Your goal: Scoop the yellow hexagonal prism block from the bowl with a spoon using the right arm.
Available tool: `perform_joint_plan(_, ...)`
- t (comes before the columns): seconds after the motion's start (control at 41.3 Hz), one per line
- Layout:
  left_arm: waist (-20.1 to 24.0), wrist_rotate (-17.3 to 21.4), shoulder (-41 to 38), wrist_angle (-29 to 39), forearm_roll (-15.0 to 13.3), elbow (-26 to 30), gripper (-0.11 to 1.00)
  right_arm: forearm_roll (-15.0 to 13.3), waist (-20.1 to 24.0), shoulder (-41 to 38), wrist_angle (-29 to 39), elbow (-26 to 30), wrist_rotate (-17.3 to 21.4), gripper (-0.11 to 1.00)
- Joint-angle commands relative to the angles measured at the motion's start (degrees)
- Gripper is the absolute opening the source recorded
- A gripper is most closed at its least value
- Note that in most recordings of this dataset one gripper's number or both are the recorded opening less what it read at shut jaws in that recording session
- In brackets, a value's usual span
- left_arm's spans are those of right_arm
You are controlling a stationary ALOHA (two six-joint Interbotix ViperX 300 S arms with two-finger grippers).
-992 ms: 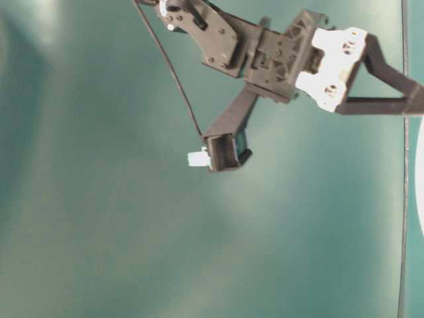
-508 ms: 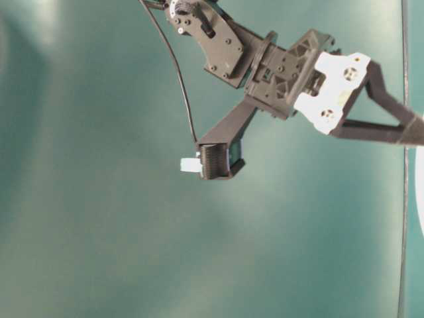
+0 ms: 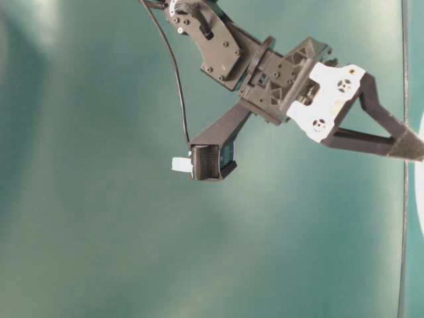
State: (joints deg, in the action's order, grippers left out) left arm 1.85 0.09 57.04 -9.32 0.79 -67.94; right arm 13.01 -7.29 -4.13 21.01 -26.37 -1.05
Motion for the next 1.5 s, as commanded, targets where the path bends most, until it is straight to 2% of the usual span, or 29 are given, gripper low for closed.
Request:
perform_joint_plan(0.0,0.18,0.09,-0.18,-0.35,0.18,0.97,-0.01,0.0,0.09,0.97,-0.62,0.88,-0.18,0.23)
perform_joint_plan(0.484,0.09,0.09,-0.18,-0.35,0.18,0.97,-0.01,0.0,0.44,2.46,-4.31,-1.93,-0.18,0.23)
perform_joint_plan(1.089,0.18,0.09,-0.18,-0.53,0.18,1.05,-0.01,0.0,0.79,2.64,-4.75,-3.25,-0.09,0.23)
perform_joint_plan(1.476,0.09,0.09,-0.26,-0.62,0.18,1.05,-0.01,0.26,1.67,0.97,-8.88,-5.89,0.7,0.23)
